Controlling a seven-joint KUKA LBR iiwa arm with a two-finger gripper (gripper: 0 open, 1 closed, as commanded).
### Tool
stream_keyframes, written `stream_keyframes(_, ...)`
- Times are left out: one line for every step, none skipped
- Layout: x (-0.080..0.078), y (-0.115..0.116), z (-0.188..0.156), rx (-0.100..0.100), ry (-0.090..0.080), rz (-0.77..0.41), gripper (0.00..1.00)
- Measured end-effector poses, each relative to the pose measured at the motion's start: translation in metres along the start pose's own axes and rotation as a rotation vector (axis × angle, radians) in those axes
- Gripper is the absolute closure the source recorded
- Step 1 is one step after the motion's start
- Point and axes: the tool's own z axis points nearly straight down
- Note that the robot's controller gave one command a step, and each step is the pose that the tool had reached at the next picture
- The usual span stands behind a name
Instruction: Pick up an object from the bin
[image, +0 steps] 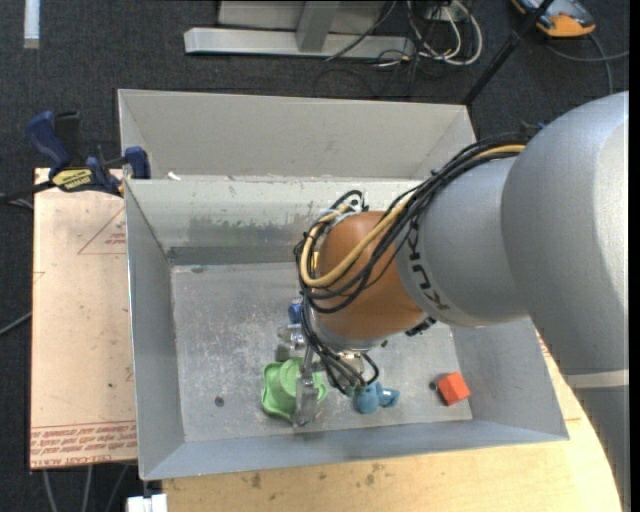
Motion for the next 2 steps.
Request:
stream_keyframes(0.007,-0.057,0.006,-0.001,-0.007,0.007,1.00)
stream_keyframes(0.029,-0.025,-0.129,0.000,-0.009,-0.013,1.00)
